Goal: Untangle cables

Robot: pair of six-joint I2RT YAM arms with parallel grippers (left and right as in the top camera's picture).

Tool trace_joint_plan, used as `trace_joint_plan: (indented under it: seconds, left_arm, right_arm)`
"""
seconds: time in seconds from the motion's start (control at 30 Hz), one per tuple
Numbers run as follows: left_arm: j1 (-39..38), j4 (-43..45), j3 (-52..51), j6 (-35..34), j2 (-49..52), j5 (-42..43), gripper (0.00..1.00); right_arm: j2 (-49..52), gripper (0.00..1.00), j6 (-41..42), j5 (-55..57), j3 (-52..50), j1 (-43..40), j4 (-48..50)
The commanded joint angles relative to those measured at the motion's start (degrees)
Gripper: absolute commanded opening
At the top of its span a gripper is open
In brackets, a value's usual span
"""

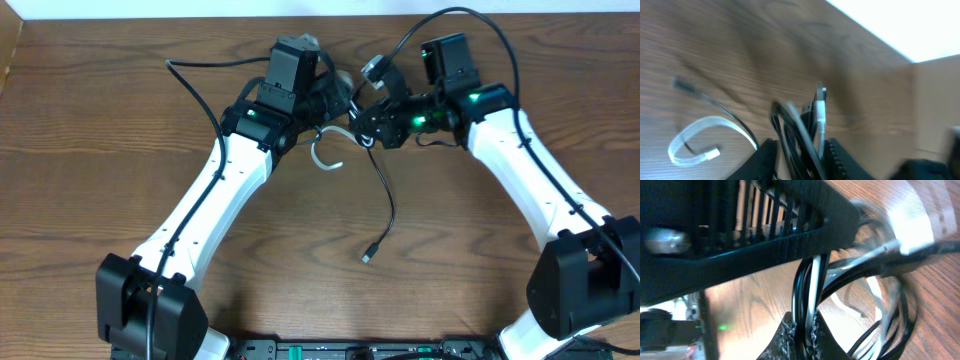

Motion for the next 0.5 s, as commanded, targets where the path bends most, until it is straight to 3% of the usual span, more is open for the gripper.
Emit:
trace_joint_plan:
  seconds: [0.0, 0.13, 0.37, 0.47]
  left_arm:
    - [0.2, -3.0, 0.6, 6.1, -0.1, -8.6, 0.43]
    - [0.8, -4.5, 0.6, 9.0, -0.1, -8.8, 0.57]
    - [2.1, -4.2, 0.6, 9.6, -0.1, -2.4, 0.58]
    - [2.0, -3.7, 0.6, 15.5, -0.1, 2.7, 0.58]
  right_arm:
    - [-0.5, 0.01, 0.6, -11.9, 0.2, -4.6, 0.3]
    - [-0.5, 0.01, 0.6, -20.4, 0.2, -9.0, 0.1]
    - [-0.2, 0.01, 1.2, -23.7, 0.2, -12.5, -1.8]
    - [0.1, 0.01, 1.2, -23.7, 0.2, -12.3, -2.8]
